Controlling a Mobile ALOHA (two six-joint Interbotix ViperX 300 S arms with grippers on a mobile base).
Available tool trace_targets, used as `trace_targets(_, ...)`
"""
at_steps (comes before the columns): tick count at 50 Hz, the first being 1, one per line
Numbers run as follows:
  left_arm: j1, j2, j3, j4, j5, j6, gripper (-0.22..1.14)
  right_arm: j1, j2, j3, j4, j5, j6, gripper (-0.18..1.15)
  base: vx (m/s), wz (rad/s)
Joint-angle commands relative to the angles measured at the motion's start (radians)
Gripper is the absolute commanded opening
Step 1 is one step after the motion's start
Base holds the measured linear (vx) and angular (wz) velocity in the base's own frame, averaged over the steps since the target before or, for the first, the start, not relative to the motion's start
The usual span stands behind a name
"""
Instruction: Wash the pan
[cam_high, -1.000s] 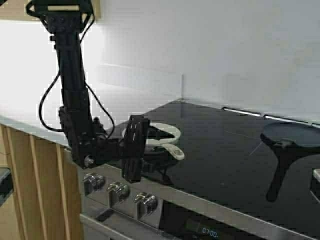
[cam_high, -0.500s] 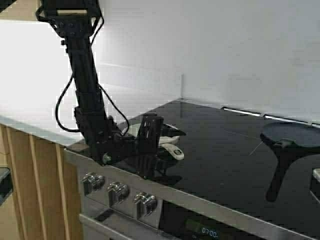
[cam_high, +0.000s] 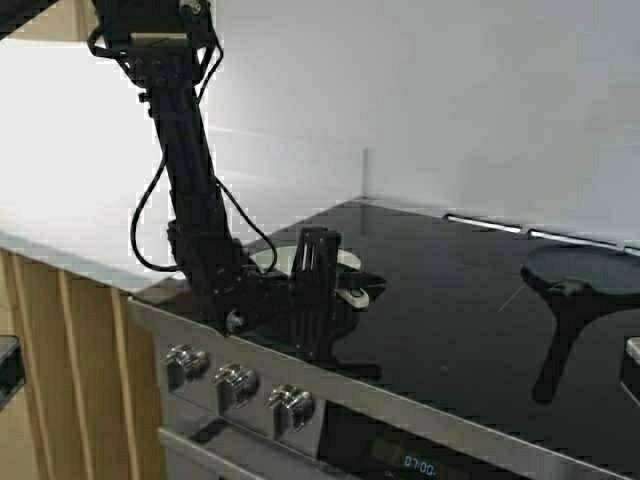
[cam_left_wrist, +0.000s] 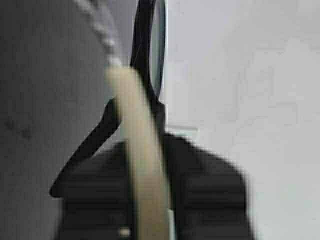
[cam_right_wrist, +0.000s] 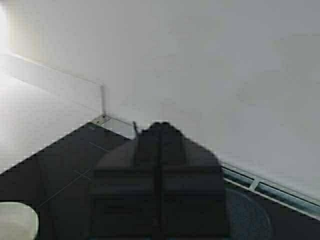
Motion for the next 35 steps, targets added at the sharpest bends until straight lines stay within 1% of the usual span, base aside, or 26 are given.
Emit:
trace_targets(1,-0.009,-0.032,0.008,-0.032,-0.015,-0.003,-0.07,0.002,0.006,-0.012,-0.002,-0.003,0.000,0.07,0.00,0.00)
trace_targets(2,-0.009,-0.035,0.011,-0.040,-0.015,-0.002,-0.11,0.002,0.005,-0.012,-0.002,-0.003,0.000,0.07,0.00,0.00)
trace_targets(4,-0.011,-0.038,0.015,-0.051,-0.018,-0.002,-0.10,0.002,0.006,-0.012,-0.002,-0.003,0.000,0.07,0.00,0.00)
trace_targets(9,-0.012,-0.048,0.029,-0.055,-0.026,0.002,0.05,0.002,0.006,-0.012,-0.002,-0.003,0.000,0.07,0.00,0.00)
trace_targets(11,-0.011,-0.052,0.035,-0.054,-0.031,0.002,0.07,0.002,0.006,-0.012,-0.002,-0.003,0.000,0.07,0.00,0.00)
trace_targets(18,-0.011,-0.081,0.069,-0.051,-0.049,0.003,0.02,0.002,0.008,-0.011,-0.002,-0.003,0.002,0.07,0.00,0.00)
trace_targets(35,-0.011,-0.241,0.222,-0.015,-0.106,0.051,0.02,0.002,0.020,-0.015,-0.002,-0.006,0.005,0.07,0.00,0.01)
